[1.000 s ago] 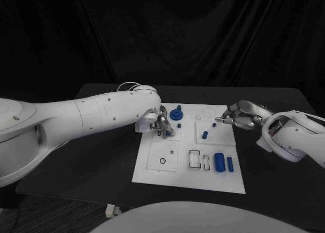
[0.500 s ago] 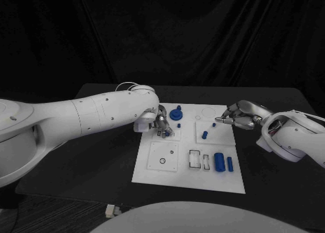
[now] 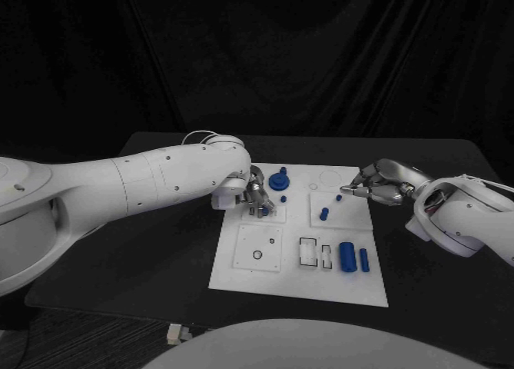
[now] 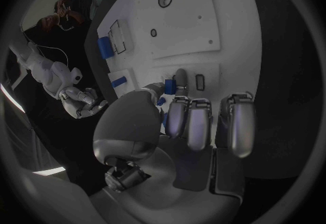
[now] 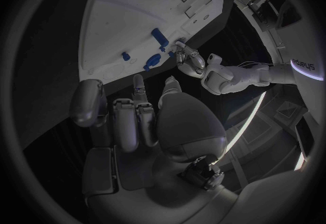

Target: Assemble the parts on the task board

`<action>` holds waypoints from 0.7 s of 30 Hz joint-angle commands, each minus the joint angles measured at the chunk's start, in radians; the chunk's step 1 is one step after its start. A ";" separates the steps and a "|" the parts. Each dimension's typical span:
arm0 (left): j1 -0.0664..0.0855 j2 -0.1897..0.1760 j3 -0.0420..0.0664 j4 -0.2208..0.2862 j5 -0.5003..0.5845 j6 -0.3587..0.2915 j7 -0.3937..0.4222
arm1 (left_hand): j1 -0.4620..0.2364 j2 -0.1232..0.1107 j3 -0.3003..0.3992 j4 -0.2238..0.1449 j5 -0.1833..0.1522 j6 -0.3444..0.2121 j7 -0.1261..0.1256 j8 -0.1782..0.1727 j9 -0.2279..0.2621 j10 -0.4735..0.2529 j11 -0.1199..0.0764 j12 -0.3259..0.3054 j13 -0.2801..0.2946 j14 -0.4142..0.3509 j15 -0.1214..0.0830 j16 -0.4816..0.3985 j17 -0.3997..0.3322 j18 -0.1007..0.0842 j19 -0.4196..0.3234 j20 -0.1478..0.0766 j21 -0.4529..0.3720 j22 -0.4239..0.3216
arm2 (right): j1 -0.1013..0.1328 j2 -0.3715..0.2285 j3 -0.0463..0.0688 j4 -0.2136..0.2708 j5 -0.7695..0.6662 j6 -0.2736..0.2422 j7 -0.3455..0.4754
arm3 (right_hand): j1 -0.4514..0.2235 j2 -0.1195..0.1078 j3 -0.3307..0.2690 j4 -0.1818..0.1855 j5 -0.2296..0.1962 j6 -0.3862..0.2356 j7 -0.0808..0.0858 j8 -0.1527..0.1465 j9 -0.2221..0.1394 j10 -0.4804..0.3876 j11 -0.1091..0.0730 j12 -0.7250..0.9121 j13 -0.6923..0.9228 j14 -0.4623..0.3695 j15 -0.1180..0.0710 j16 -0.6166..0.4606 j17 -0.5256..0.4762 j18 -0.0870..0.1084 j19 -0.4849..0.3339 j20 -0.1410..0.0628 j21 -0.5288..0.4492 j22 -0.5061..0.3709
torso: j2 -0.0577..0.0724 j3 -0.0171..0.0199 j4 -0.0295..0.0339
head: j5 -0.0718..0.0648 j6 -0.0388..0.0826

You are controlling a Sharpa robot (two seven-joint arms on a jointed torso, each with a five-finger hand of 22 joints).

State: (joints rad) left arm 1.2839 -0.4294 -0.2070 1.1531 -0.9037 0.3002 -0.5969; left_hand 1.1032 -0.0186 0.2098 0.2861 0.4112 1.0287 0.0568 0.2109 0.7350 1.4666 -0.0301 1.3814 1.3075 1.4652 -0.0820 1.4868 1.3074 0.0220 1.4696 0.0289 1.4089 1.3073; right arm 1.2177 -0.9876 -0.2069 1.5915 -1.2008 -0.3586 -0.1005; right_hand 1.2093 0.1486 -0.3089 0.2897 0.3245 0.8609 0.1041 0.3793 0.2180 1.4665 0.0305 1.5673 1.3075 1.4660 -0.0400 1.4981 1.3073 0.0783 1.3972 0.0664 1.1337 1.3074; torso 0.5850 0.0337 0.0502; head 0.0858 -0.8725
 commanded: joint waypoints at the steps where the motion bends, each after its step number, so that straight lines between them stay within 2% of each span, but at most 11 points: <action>1: -0.011 0.001 -0.005 0.002 -0.002 -0.009 0.007 | -0.018 0.002 -0.008 0.004 -0.043 -0.008 -0.006 0.004 0.003 0.016 0.004 0.006 0.097 0.077 0.005 0.003 0.191 0.013 0.030 0.007 0.004 0.218 | -0.002 0.000 0.001 0.001 -0.002 0.004 -0.005 | 0.005 0.003 -0.003 0.001 0.004 -0.001 -0.005 0.006 0.001 0.093 -0.009 -0.006 0.249 0.067 -0.006 -0.005 0.105 0.017 -0.004 -0.003 -0.006 0.113 | 0.000 -0.0001 0.0001 | 0.000 0.000; 2: -0.011 0.001 -0.005 0.003 -0.002 -0.009 0.006 | -0.023 0.003 -0.013 0.004 -0.063 -0.008 -0.006 0.006 0.004 0.015 0.004 0.005 0.097 0.077 0.005 0.003 0.191 0.013 0.030 0.007 0.003 0.218 | -0.002 0.000 0.001 0.001 -0.002 0.004 -0.005 | 0.005 0.003 -0.003 0.001 0.004 -0.001 -0.005 0.006 0.001 0.093 -0.009 -0.006 0.249 0.067 -0.006 -0.005 0.105 0.017 -0.004 -0.003 -0.006 0.113 | 0.000 0.0000 0.0002 | 0.000 0.000; 4: -0.011 0.001 -0.005 0.003 -0.002 -0.008 0.004 | -0.039 0.004 -0.030 0.003 -0.149 -0.007 -0.007 0.010 0.006 0.016 0.004 0.006 0.097 0.077 0.005 0.003 0.192 0.013 0.030 0.007 0.003 0.217 | -0.002 0.000 0.001 0.001 -0.002 0.004 -0.005 | 0.005 0.003 -0.003 0.001 0.004 -0.001 -0.005 0.006 0.001 0.093 -0.009 -0.006 0.249 0.067 -0.006 -0.005 0.105 0.017 -0.004 -0.003 -0.006 0.113 | 0.000 0.0000 0.0002 | -0.001 0.000; 6: -0.011 0.000 -0.005 0.003 -0.002 -0.008 0.003 | -0.042 0.005 -0.042 0.003 -0.185 -0.004 -0.008 0.014 0.009 0.016 0.003 0.007 0.097 0.077 0.004 0.004 0.192 0.013 0.031 0.007 0.005 0.218 | -0.002 0.000 0.001 0.001 -0.002 0.004 -0.005 | 0.005 0.003 -0.003 0.001 0.004 -0.001 -0.005 0.006 0.001 0.093 -0.009 -0.006 0.249 0.067 -0.006 -0.005 0.105 0.017 -0.004 -0.003 -0.006 0.113 | 0.000 -0.0002 0.0000 | -0.001 0.000; 7: -0.011 0.000 -0.005 0.003 -0.002 -0.008 0.002 | -0.049 0.004 -0.052 0.004 -0.221 -0.002 -0.008 0.016 0.010 0.017 0.003 0.007 0.098 0.078 0.004 0.004 0.192 0.013 0.031 0.007 0.005 0.218 | -0.002 0.000 0.001 0.001 -0.002 0.004 -0.005 | 0.005 0.003 -0.003 0.001 0.004 -0.001 -0.005 0.006 0.001 0.093 -0.009 -0.006 0.249 0.067 -0.006 -0.005 0.105 0.017 -0.004 -0.003 -0.006 0.113 | 0.000 -0.0001 -0.0002 | -0.001 0.000; 8: -0.011 0.000 -0.005 0.003 -0.002 -0.007 0.001 | -0.056 0.003 -0.063 0.004 -0.239 -0.001 -0.008 0.017 0.011 0.017 0.003 0.008 0.098 0.078 0.004 0.005 0.193 0.013 0.031 0.006 0.005 0.218 | -0.003 0.000 0.001 0.001 -0.002 0.004 -0.005 | 0.005 0.003 -0.003 0.001 0.004 -0.001 -0.005 0.006 0.001 0.093 -0.009 -0.006 0.249 0.067 -0.006 -0.005 0.105 0.017 -0.004 -0.003 -0.006 0.113 | 0.000 -0.0001 -0.0001 | -0.001 0.000; 10: -0.011 0.000 -0.005 0.003 -0.002 -0.006 0.000 | -0.063 0.002 -0.073 0.005 -0.240 0.000 -0.009 0.019 0.011 0.017 0.003 0.008 0.098 0.078 0.004 0.004 0.192 0.013 0.031 0.006 0.005 0.218 | -0.003 0.000 0.001 0.001 -0.002 0.004 -0.005 | 0.005 0.003 -0.003 0.001 0.004 -0.001 -0.005 0.006 0.001 0.093 -0.009 -0.006 0.249 0.067 -0.006 -0.005 0.105 0.017 -0.004 -0.003 -0.006 0.113 | 0.000 0.0001 0.0002 | -0.001 0.000; 12: -0.011 0.000 -0.005 0.003 -0.002 -0.006 -0.002 | -0.085 0.003 -0.103 0.004 -0.282 0.002 -0.010 0.022 0.013 0.018 0.002 0.009 0.099 0.078 0.003 0.005 0.193 0.012 0.032 0.005 0.007 0.218 | -0.003 0.000 0.001 0.001 -0.002 0.004 -0.005 | 0.005 0.003 -0.003 0.001 0.004 -0.001 -0.005 0.006 0.001 0.093 -0.009 -0.006 0.249 0.067 -0.006 -0.005 0.105 0.017 -0.004 -0.003 -0.006 0.113 | 0.000 0.0000 -0.0001 | 0.000 0.000; 14: -0.011 0.000 -0.005 0.004 -0.002 -0.006 -0.004 | -0.088 0.005 -0.112 0.004 -0.293 0.004 -0.010 0.023 0.014 0.018 0.001 0.009 0.099 0.078 0.003 0.004 0.192 0.012 0.033 0.005 0.008 0.219 | -0.003 0.001 0.001 0.000 -0.002 0.004 -0.004 | 0.005 0.003 -0.003 0.001 0.004 -0.001 -0.005 0.006 0.001 0.093 -0.009 -0.006 0.249 0.067 -0.006 -0.005 0.105 0.017 -0.004 -0.003 -0.006 0.113 | 0.000 0.0000 0.0001 | 0.000 0.000; 19: -0.011 -0.002 -0.005 0.004 -0.002 -0.005 -0.008 | -0.088 0.008 -0.115 0.003 -0.292 0.006 -0.011 0.025 0.015 0.019 0.001 0.010 0.100 0.078 0.002 0.006 0.194 0.012 0.033 0.005 0.008 0.219 | -0.003 0.001 0.001 0.000 -0.002 0.005 -0.004 | 0.005 0.003 -0.003 0.001 0.004 -0.001 -0.005 0.006 0.001 0.093 -0.009 -0.006 0.249 0.067 -0.006 -0.005 0.105 0.017 -0.004 -0.003 -0.006 0.113 | 0.000 0.0000 0.0001 | 0.000 0.000; 21: -0.011 -0.003 -0.005 0.005 -0.002 -0.005 -0.009 | -0.076 0.015 -0.120 0.000 -0.270 0.010 -0.014 0.030 0.019 0.019 -0.001 0.011 0.100 0.079 0.001 0.007 0.195 0.012 0.034 0.004 0.010 0.219 | -0.003 0.001 0.001 0.000 -0.002 0.005 -0.004 | 0.005 0.003 -0.003 0.001 0.004 -0.001 -0.005 0.006 0.001 0.093 -0.009 -0.006 0.249 0.067 -0.006 -0.005 0.105 0.017 -0.004 -0.003 -0.006 0.113 | 0.000 0.0000 0.0000 | 0.000 0.000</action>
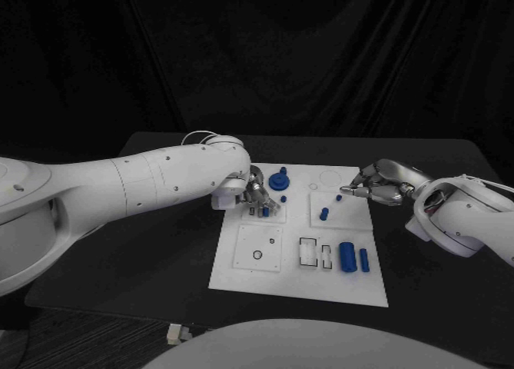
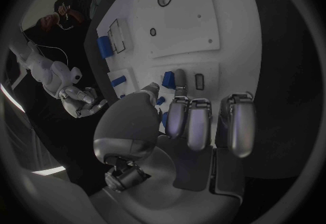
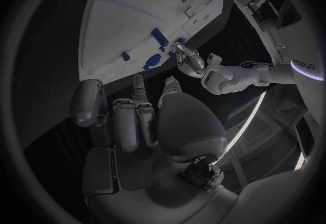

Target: Assemble the parts on the task board

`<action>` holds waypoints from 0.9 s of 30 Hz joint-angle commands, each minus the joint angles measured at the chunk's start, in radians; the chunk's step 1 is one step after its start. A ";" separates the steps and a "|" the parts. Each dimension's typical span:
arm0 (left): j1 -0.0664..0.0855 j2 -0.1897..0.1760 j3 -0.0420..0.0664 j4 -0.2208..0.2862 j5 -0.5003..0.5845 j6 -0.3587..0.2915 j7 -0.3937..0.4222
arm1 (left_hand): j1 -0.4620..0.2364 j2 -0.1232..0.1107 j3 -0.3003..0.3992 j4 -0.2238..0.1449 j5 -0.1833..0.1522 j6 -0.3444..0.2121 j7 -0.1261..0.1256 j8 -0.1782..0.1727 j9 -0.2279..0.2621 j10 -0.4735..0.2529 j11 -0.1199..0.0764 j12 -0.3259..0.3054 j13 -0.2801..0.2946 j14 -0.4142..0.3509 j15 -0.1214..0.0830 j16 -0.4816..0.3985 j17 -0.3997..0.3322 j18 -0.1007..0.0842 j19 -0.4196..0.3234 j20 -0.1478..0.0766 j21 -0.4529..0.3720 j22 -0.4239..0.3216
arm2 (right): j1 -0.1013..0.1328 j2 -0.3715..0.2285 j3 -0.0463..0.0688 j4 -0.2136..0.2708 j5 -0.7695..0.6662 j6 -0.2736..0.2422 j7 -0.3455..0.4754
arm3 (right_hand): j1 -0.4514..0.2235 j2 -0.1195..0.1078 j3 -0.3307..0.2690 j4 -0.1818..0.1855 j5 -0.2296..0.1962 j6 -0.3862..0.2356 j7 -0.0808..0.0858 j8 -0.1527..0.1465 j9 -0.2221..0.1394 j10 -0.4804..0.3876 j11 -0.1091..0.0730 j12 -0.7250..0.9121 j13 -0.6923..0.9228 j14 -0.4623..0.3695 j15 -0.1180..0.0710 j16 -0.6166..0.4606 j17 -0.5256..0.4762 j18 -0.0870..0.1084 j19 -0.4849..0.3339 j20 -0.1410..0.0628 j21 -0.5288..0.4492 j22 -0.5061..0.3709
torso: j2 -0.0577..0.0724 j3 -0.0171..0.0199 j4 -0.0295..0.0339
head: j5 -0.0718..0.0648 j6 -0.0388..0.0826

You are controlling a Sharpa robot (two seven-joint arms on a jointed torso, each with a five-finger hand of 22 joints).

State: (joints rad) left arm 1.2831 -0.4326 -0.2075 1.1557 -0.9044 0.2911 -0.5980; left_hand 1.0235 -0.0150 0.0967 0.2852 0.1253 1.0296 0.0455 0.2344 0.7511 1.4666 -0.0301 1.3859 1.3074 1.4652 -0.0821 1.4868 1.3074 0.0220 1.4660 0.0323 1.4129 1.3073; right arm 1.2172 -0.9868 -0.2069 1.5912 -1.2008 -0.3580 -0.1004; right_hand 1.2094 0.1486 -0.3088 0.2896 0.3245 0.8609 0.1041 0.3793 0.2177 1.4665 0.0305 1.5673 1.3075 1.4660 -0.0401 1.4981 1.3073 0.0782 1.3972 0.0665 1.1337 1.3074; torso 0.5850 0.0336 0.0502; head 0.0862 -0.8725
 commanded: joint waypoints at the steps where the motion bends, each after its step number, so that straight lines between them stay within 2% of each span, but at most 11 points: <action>1: -0.010 -0.001 -0.005 0.003 -0.001 0.003 -0.008 | 0.007 0.012 -0.008 0.000 0.019 0.009 -0.003 0.007 0.003 0.020 -0.001 0.007 0.101 0.079 0.000 0.007 0.195 0.012 0.038 0.000 0.006 0.219 | -0.002 0.000 0.001 0.000 -0.002 0.004 -0.004 | 0.005 0.003 -0.003 0.001 0.004 -0.001 -0.005 0.006 0.001 0.093 -0.009 -0.006 0.249 0.067 -0.006 -0.005 0.105 0.017 -0.004 -0.003 -0.006 0.113 | 0.000 0.0002 0.0000 | 0.000 0.000; 5: -0.010 -0.005 -0.005 0.005 -0.001 0.001 -0.008 | 0.045 0.014 -0.015 -0.008 0.054 0.010 -0.005 0.014 0.010 0.020 -0.004 0.008 0.101 0.080 -0.002 0.008 0.196 0.011 0.038 -0.002 0.007 0.219 | -0.003 0.000 0.001 -0.001 -0.002 0.005 -0.004 | 0.005 0.003 -0.003 0.001 0.004 -0.001 -0.005 0.006 0.001 0.093 -0.009 -0.006 0.249 0.067 -0.006 -0.005 0.105 0.017 -0.004 -0.003 -0.006 0.113 | 0.000 0.0002 0.0002 | 0.001 0.000; 12: -0.010 -0.017 -0.005 0.027 -0.001 -0.011 -0.004 | 0.087 0.010 -0.025 -0.020 0.052 0.017 -0.010 0.033 0.026 0.021 -0.007 0.009 0.102 0.080 -0.004 0.010 0.197 0.011 0.039 -0.004 0.008 0.220 | -0.003 0.001 0.001 -0.002 -0.002 0.006 -0.004 | 0.004 0.003 -0.006 0.001 0.004 0.000 -0.005 0.007 0.002 0.093 -0.009 -0.006 0.248 0.067 -0.006 -0.005 0.104 0.017 -0.004 -0.003 -0.007 0.113 | 0.000 0.0000 0.0001 | 0.002 0.000; 15: -0.010 -0.021 -0.005 0.035 -0.001 -0.013 -0.004 | 0.110 0.011 -0.035 -0.026 0.049 0.030 -0.018 0.066 0.056 0.023 -0.014 0.010 0.103 0.081 -0.009 0.011 0.198 0.011 0.040 -0.008 0.010 0.220 | -0.003 0.001 0.001 -0.003 -0.002 0.006 -0.004 | 0.004 0.003 -0.006 0.001 0.004 0.000 -0.005 0.007 0.002 0.093 -0.009 -0.006 0.248 0.067 -0.006 -0.005 0.104 0.017 -0.004 -0.003 -0.007 0.113 | 0.000 0.0001 0.0000 | 0.003 0.000; 19: -0.010 -0.024 -0.005 0.040 -0.001 -0.014 -0.003 | 0.133 0.014 -0.042 -0.033 0.059 0.034 -0.026 0.094 0.084 0.023 -0.020 0.010 0.102 0.081 -0.014 0.011 0.198 0.011 0.041 -0.013 0.011 0.220 | -0.003 0.001 0.001 -0.003 -0.002 0.006 -0.004 | 0.004 0.003 -0.006 0.001 0.004 0.000 -0.005 0.007 0.002 0.093 -0.009 -0.006 0.248 0.067 -0.006 -0.005 0.104 0.017 -0.004 -0.003 -0.007 0.113 | 0.000 0.0002 0.0001 | 0.003 0.000; 21: -0.010 -0.025 -0.005 0.041 -0.001 -0.016 -0.002 | 0.137 0.014 -0.042 -0.034 0.061 0.032 -0.027 0.096 0.088 0.024 -0.021 0.011 0.103 0.081 -0.015 0.010 0.197 0.011 0.041 -0.014 0.011 0.221 | -0.003 0.001 0.001 -0.003 -0.002 0.006 -0.005 | 0.004 0.003 -0.006 0.001 0.004 0.000 -0.005 0.007 0.002 0.093 -0.009 -0.006 0.248 0.067 -0.006 -0.005 0.104 0.017 -0.004 -0.003 -0.007 0.113 | 0.000 0.0000 0.0001 | 0.003 0.000; 26: -0.010 -0.026 -0.005 0.040 -0.001 -0.023 0.001 | 0.163 0.018 -0.043 -0.044 0.084 0.021 -0.030 0.110 0.106 0.024 -0.024 0.010 0.102 0.081 -0.018 0.009 0.197 0.011 0.041 -0.017 0.011 0.220 | -0.003 0.001 0.001 -0.002 -0.002 0.006 -0.005 | 0.003 0.003 -0.007 0.001 0.004 0.000 -0.005 0.007 0.002 0.092 -0.009 -0.007 0.248 0.067 -0.006 -0.005 0.103 0.017 -0.004 -0.003 -0.007 0.113 | 0.000 0.0002 0.0002 | 0.003 0.000; 27: -0.010 -0.026 -0.005 0.039 -0.001 -0.025 0.002 | 0.175 0.020 -0.041 -0.049 0.112 0.015 -0.031 0.113 0.112 0.023 -0.025 0.008 0.101 0.081 -0.019 0.008 0.196 0.011 0.040 -0.018 0.010 0.220 | -0.003 0.001 0.001 -0.002 -0.002 0.006 -0.005 | 0.003 0.003 -0.007 0.001 0.004 0.000 -0.005 0.007 0.002 0.092 -0.009 -0.007 0.248 0.067 -0.006 -0.005 0.103 0.017 -0.004 -0.003 -0.007 0.113 | 0.000 0.0001 0.0000 | 0.003 0.000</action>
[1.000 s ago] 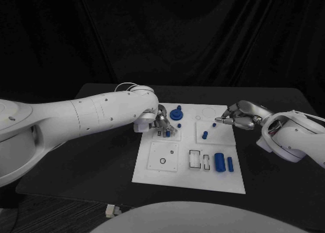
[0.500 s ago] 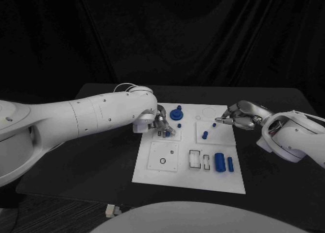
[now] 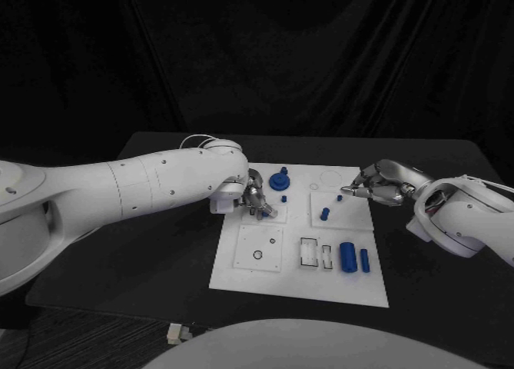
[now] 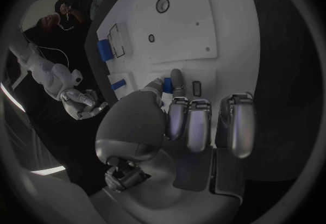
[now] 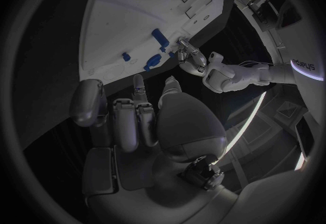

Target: Assemble the parts on the task board

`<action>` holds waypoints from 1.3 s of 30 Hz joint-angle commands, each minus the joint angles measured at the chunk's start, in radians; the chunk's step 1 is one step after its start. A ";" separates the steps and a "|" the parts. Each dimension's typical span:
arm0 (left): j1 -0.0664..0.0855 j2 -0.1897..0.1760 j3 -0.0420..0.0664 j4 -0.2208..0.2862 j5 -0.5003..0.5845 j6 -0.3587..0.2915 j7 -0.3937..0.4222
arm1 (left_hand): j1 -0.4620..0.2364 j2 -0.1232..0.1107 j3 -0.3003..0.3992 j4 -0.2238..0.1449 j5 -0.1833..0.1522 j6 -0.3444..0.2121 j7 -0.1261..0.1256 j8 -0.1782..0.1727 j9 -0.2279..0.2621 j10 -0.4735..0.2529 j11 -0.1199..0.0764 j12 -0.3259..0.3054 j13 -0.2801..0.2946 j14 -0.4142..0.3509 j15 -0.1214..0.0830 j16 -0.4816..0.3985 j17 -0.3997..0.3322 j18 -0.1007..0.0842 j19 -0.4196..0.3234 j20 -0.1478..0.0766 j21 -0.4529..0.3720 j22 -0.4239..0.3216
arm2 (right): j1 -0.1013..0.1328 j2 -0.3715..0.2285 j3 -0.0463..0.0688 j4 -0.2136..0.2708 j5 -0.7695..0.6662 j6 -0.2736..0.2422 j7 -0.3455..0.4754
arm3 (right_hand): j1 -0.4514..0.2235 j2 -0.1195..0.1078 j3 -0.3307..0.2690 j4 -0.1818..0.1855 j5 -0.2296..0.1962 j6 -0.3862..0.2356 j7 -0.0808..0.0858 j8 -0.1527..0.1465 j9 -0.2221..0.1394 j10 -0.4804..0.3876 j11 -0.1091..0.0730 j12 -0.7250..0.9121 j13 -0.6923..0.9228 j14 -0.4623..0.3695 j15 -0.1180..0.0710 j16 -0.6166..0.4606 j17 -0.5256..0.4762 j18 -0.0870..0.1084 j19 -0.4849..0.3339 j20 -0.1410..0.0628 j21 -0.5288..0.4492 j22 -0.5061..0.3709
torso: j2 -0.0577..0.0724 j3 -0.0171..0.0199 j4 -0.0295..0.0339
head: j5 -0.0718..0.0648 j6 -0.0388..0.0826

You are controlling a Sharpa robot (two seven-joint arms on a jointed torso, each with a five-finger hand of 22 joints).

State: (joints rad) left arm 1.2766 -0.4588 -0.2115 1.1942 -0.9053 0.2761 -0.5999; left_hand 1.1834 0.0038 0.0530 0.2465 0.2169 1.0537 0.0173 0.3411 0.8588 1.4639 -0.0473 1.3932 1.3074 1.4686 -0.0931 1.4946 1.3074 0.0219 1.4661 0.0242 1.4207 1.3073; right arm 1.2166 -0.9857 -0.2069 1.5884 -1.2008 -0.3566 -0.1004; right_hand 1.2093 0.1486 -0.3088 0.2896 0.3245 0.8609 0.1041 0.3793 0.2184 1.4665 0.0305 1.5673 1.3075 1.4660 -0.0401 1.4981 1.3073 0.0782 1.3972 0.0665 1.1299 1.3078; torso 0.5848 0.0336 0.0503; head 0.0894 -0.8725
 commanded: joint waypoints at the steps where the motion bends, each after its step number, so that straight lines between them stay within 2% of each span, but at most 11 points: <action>1: -0.004 0.001 -0.001 0.000 0.000 -0.012 0.005 | 0.027 0.003 0.006 -0.015 0.043 -0.013 -0.004 0.009 0.008 0.026 -0.009 0.001 0.101 0.077 -0.009 0.000 0.196 0.011 0.041 -0.011 0.003 0.220 | -0.002 0.000 0.001 0.000 -0.002 0.005 -0.005 | 0.003 0.003 -0.007 0.001 0.004 0.000 -0.005 0.007 0.001 0.092 -0.009 -0.007 0.248 0.067 -0.006 -0.005 0.103 0.017 -0.004 -0.003 -0.003 0.113 | 0.000 0.0001 -0.0001 | 0.000 0.000; 5: -0.004 0.001 -0.001 -0.002 0.000 -0.023 0.011 | 0.047 0.010 0.015 -0.017 0.101 -0.020 -0.005 0.012 0.015 0.024 -0.010 -0.002 0.099 0.077 -0.010 -0.001 0.194 0.011 0.040 -0.012 0.001 0.220 | -0.002 -0.001 0.001 0.001 -0.002 0.005 -0.005 | 0.003 0.003 -0.007 0.001 0.004 0.000 -0.005 0.007 0.001 0.092 -0.009 -0.007 0.248 0.067 -0.006 -0.005 0.103 0.017 -0.004 -0.003 -0.003 0.113 | 0.000 0.0000 -0.0001 | -0.001 0.000; 7: -0.004 0.001 -0.001 -0.002 0.000 -0.029 0.015 | 0.048 0.012 0.016 -0.015 0.110 -0.021 -0.005 0.012 0.016 0.024 -0.010 -0.002 0.099 0.077 -0.010 -0.002 0.194 0.011 0.040 -0.012 0.001 0.220 | -0.002 -0.001 0.001 0.001 -0.002 0.004 -0.005 | 0.003 0.003 -0.007 0.001 0.004 0.000 -0.005 0.007 0.001 0.092 -0.009 -0.007 0.248 0.067 -0.006 -0.005 0.103 0.017 -0.004 -0.003 -0.003 0.113 | 0.000 0.0000 0.0000 | -0.001 0.000; 9: -0.004 0.002 -0.001 -0.003 0.000 -0.040 0.021 | 0.056 0.015 0.025 -0.011 0.169 -0.025 -0.005 0.012 0.018 0.023 -0.010 -0.004 0.097 0.076 -0.010 -0.003 0.193 0.011 0.040 -0.013 0.001 0.220 | -0.002 -0.001 0.001 0.001 -0.002 0.004 -0.005 | 0.003 0.003 -0.007 0.001 0.004 0.000 -0.005 0.007 0.001 0.092 -0.009 -0.007 0.248 0.067 -0.006 -0.005 0.103 0.017 -0.004 -0.003 -0.003 0.113 | 0.000 0.0003 -0.0001 | -0.001 0.000; 10: -0.004 0.001 -0.001 -0.003 0.000 -0.043 0.023 | 0.056 0.015 0.025 -0.011 0.170 -0.026 -0.005 0.012 0.018 0.023 -0.010 -0.004 0.097 0.076 -0.010 -0.003 0.193 0.011 0.040 -0.013 0.001 0.220 | -0.002 -0.001 0.001 0.001 -0.002 0.004 -0.005 | 0.003 0.003 -0.007 0.001 0.004 0.000 -0.005 0.007 0.001 0.092 -0.009 -0.007 0.248 0.067 -0.006 -0.005 0.103 0.017 -0.004 -0.003 -0.003 0.113 | 0.000 0.0004 -0.0001 | -0.001 0.000; 11: -0.004 0.001 -0.001 -0.003 0.000 -0.049 0.028 | 0.072 0.016 0.041 -0.012 0.226 -0.031 -0.005 0.012 0.021 0.020 -0.011 -0.009 0.093 0.074 -0.010 -0.008 0.188 0.012 0.038 -0.013 -0.003 0.219 | -0.002 -0.001 0.001 0.001 -0.002 0.004 -0.005 | 0.003 0.003 -0.007 0.001 0.004 0.000 -0.005 0.007 0.001 0.092 -0.009 -0.007 0.248 0.067 -0.006 -0.005 0.103 0.017 -0.004 -0.003 -0.003 0.113 | 0.000 0.0002 0.0000 | -0.001 0.000; 16: -0.004 -0.001 -0.001 0.000 0.000 -0.063 0.044 | 0.109 0.006 0.078 -0.028 0.317 -0.039 -0.004 0.009 0.020 0.016 -0.011 -0.016 0.088 0.074 -0.011 -0.010 0.187 0.012 0.037 -0.014 -0.004 0.219 | -0.003 0.000 0.001 0.001 -0.002 0.004 -0.005 | 0.003 0.003 -0.008 0.001 0.004 0.000 -0.005 0.007 0.001 0.093 -0.009 -0.006 0.249 0.067 -0.006 -0.005 0.104 0.017 -0.003 -0.003 -0.003 0.113 | 0.000 0.0003 0.0002 | -0.001 0.000; 21: -0.003 -0.006 -0.001 0.010 0.000 -0.075 0.056 | 0.141 -0.003 0.135 -0.046 0.306 -0.041 -0.002 0.006 0.018 0.015 -0.010 -0.018 0.086 0.073 -0.011 -0.011 0.186 0.012 0.037 -0.014 -0.003 0.219 | -0.003 0.000 0.001 0.001 -0.002 0.004 -0.005 | 0.003 0.003 -0.008 0.001 0.004 0.000 -0.005 0.007 0.001 0.093 -0.009 -0.006 0.249 0.067 -0.006 -0.005 0.104 0.017 -0.003 -0.003 -0.003 0.113 | 0.000 0.0001 0.0000 | -0.001 0.000; 28: 0.005 -0.028 -0.001 0.049 0.000 -0.086 0.070 | 0.140 -0.039 0.237 -0.057 0.321 -0.034 0.000 0.014 0.024 0.016 -0.009 -0.019 0.086 0.074 -0.010 -0.010 0.187 0.012 0.038 -0.013 -0.002 0.219 | -0.003 -0.003 0.001 0.002 -0.002 0.004 -0.006 | 0.003 0.003 -0.008 0.001 0.004 0.000 -0.005 0.007 0.001 0.093 -0.009 -0.006 0.249 0.067 -0.006 -0.005 0.104 0.017 -0.003 -0.003 -0.003 0.113 | 0.000 0.0001 0.0000 | -0.004 0.000; 33: 0.037 -0.045 0.000 0.078 0.000 -0.080 0.079 | 0.126 -0.074 0.338 -0.079 0.303 -0.029 0.001 0.025 0.032 0.019 -0.009 -0.017 0.088 0.074 -0.010 -0.009 0.188 0.011 0.038 -0.013 -0.001 0.219 | -0.003 -0.004 0.001 0.002 -0.002 0.004 -0.007 | 0.003 0.003 -0.008 0.001 0.004 0.000 -0.005 0.007 0.001 0.093 -0.009 -0.006 0.249 0.067 -0.006 -0.005 0.104 0.017 -0.003 -0.003 -0.003 0.113 | 0.000 0.0001 -0.0001 | -0.005 0.000; 39: 0.068 -0.059 0.000 0.094 0.007 -0.024 0.068 | 0.112 -0.085 0.376 -0.088 0.290 -0.024 0.001 0.032 0.037 0.020 -0.009 -0.016 0.088 0.074 -0.010 -0.010 0.187 0.012 0.037 -0.013 -0.005 0.218 | -0.003 -0.003 0.001 0.001 -0.002 0.005 -0.008 | 0.003 0.003 -0.008 0.001 0.004 0.000 -0.005 0.007 0.001 0.093 -0.009 -0.006 0.249 0.067 -0.006 -0.005 0.104 0.017 -0.003 -0.003 -0.003 0.113 | 0.000 0.0001 -0.0001 | -0.007 0.000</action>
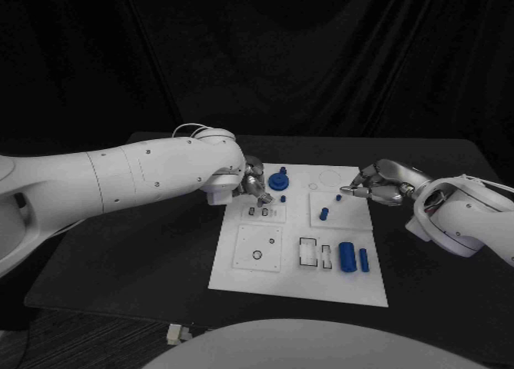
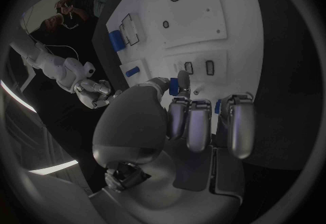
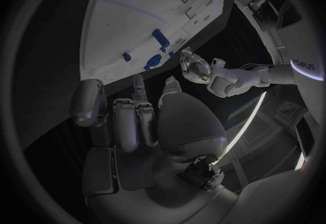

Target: Assemble the parts on the task board

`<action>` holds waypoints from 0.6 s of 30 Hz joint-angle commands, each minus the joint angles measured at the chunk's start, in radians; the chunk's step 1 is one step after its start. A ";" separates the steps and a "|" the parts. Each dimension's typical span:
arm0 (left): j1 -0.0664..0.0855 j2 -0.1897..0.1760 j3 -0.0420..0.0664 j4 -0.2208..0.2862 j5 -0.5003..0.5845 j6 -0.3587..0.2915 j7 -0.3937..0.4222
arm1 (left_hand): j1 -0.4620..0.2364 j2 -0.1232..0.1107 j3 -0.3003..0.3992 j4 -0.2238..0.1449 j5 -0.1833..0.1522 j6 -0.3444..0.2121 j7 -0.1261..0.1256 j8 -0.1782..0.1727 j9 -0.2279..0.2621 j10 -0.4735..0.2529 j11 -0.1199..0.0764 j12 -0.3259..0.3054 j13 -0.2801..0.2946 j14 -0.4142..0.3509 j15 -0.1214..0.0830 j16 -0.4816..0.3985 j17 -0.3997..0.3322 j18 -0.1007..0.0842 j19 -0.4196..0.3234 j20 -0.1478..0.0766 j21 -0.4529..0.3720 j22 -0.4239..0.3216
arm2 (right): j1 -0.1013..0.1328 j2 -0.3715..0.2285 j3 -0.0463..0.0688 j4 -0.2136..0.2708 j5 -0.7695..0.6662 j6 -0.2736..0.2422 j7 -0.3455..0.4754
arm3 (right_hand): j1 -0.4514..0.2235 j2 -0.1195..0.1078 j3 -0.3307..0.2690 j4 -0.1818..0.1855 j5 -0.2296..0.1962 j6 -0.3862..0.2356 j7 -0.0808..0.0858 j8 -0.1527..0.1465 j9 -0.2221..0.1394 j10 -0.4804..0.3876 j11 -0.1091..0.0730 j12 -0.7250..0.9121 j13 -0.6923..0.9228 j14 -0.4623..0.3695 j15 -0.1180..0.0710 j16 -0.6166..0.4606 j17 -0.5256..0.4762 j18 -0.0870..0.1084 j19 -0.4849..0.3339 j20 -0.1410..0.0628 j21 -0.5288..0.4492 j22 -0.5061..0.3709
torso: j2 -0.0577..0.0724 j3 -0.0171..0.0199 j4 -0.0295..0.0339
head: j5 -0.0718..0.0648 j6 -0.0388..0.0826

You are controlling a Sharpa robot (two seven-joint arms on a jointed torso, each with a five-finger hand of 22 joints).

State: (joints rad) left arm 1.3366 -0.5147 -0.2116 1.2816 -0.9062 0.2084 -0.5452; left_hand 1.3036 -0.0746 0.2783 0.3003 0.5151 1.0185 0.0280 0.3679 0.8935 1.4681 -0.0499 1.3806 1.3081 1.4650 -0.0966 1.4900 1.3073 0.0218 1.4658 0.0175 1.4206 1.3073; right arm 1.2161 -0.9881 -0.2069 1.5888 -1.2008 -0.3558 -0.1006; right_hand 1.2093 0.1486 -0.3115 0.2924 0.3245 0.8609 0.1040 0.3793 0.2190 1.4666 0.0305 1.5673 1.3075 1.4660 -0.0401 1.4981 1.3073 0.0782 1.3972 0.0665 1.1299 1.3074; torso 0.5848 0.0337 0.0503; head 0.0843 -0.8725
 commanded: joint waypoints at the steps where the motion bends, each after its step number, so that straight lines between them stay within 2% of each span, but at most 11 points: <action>1: 0.015 -0.004 0.000 0.006 0.019 0.069 0.005 | -0.010 -0.007 0.157 -0.143 -0.012 0.013 -0.010 0.006 0.003 0.015 -0.006 -0.004 0.087 0.078 -0.006 -0.006 0.187 0.013 0.036 -0.006 -0.006 0.218 | -0.002 -0.001 0.001 0.000 -0.002 0.004 -0.008 | 0.003 0.004 -0.005 -0.002 0.004 0.000 -0.005 0.007 0.001 0.093 -0.009 -0.006 0.249 0.067 -0.006 -0.005 0.104 0.017 -0.003 -0.003 -0.003 0.113 | 0.000 -0.0002 -0.0002 | -0.003 0.000; 2: 0.020 -0.004 0.000 0.003 0.032 0.090 -0.001 | -0.018 -0.011 0.167 -0.145 -0.026 0.013 -0.010 0.006 0.003 0.014 -0.005 -0.006 0.086 0.077 -0.006 -0.007 0.186 0.013 0.035 -0.006 -0.009 0.217 | -0.002 -0.001 0.001 0.000 -0.002 0.005 -0.008 | 0.003 0.006 -0.006 -0.002 0.004 0.000 -0.005 0.007 0.001 0.093 -0.009 -0.006 0.248 0.067 -0.006 -0.005 0.104 0.017 -0.003 -0.003 -0.005 0.113 | 0.000 -0.0001 -0.0002 | -0.003 0.000; 4: 0.034 -0.001 0.000 -0.009 0.069 0.147 -0.013 | -0.019 -0.009 0.174 -0.147 -0.028 0.012 -0.010 0.005 0.003 0.014 -0.006 -0.006 0.086 0.077 -0.006 -0.006 0.187 0.013 0.034 -0.006 -0.009 0.217 | -0.002 -0.002 0.001 0.000 -0.002 0.006 -0.009 | 0.003 0.006 -0.006 -0.002 0.004 0.000 -0.005 0.007 0.001 0.093 -0.009 -0.006 0.248 0.067 -0.006 -0.005 0.104 0.017 -0.003 -0.003 -0.005 0.113 | 0.000 0.0000 0.0000 | -0.002 0.000; 7: 0.044 0.002 0.000 -0.024 0.101 0.222 -0.024 | -0.019 -0.009 0.182 -0.151 -0.030 0.011 -0.009 0.005 0.003 0.015 -0.006 -0.002 0.089 0.078 -0.005 -0.002 0.191 0.014 0.033 -0.006 -0.012 0.216 | -0.002 -0.004 0.001 0.000 -0.002 0.007 -0.010 | 0.003 0.006 -0.006 -0.002 0.004 0.000 -0.005 0.007 0.001 0.093 -0.009 -0.006 0.248 0.067 -0.006 -0.005 0.104 0.017 -0.003 -0.003 -0.005 0.113 | 0.000 0.0001 0.0000 | -0.003 0.000; 10: 0.050 0.012 0.000 -0.047 0.149 0.299 -0.049 | -0.022 -0.011 0.187 -0.154 -0.034 0.012 -0.009 0.006 0.004 0.019 -0.005 0.007 0.097 0.081 -0.005 0.007 0.198 0.014 0.032 -0.006 -0.013 0.216 | -0.002 -0.004 0.001 0.000 -0.002 0.008 -0.011 | 0.003 0.006 -0.006 -0.002 0.004 0.000 -0.005 0.007 0.001 0.093 -0.009 -0.006 0.248 0.067 -0.006 -0.005 0.104 0.017 -0.003 -0.003 -0.005 0.113 | 0.000 -0.0001 -0.0004 | -0.002 0.000; 12: 0.053 0.026 0.000 -0.078 0.220 0.373 -0.089 | -0.033 0.001 0.203 -0.152 -0.038 0.012 -0.007 0.005 0.004 0.018 -0.004 0.007 0.098 0.081 -0.003 0.009 0.200 0.014 0.031 -0.005 -0.015 0.216 | -0.002 -0.004 0.001 0.000 -0.002 0.010 -0.012 | 0.003 0.006 -0.006 -0.002 0.004 0.000 -0.005 0.007 0.002 0.092 -0.009 -0.007 0.248 0.067 -0.006 -0.006 0.103 0.017 -0.003 -0.003 -0.006 0.112 | 0.000 0.0000 -0.0001 | -0.002 0.000; 18: 0.056 0.075 0.000 -0.157 0.316 0.482 -0.151 | -0.056 0.009 0.235 -0.172 -0.020 0.015 -0.008 0.020 0.021 0.029 -0.004 0.035 0.124 0.090 -0.002 0.037 0.225 0.013 0.033 -0.004 -0.007 0.218 | -0.002 -0.002 0.001 0.002 -0.002 0.012 -0.013 | 0.002 0.007 -0.006 -0.002 0.004 0.000 -0.005 0.007 0.002 0.092 -0.009 -0.007 0.248 0.067 -0.006 -0.006 0.102 0.017 -0.004 -0.003 -0.007 0.112 | 0.000 -0.0005 -0.0005 | -0.001 0.000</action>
State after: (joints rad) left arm 1.3888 -0.4459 -0.2126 1.1332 -0.6982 0.5614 -0.6386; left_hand 1.2554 -0.0663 0.3372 0.2991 0.4876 1.0203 0.0268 0.3842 0.9117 1.4681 -0.0499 1.4116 1.3080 1.4650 -0.0965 1.5242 1.3073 0.0218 1.4658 0.0176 1.4078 1.3073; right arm 1.2160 -0.9901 -0.2069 1.5890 -1.2008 -0.3524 -0.1017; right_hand 1.2093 0.1486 -0.3115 0.2924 0.3245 0.8609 0.1041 0.3833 0.2198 1.4666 0.0305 1.5673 1.3074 1.4660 -0.0400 1.4981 1.3073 0.0782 1.3972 0.0664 1.1259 1.3073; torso 0.5846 0.0337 0.0501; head 0.0819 -0.8725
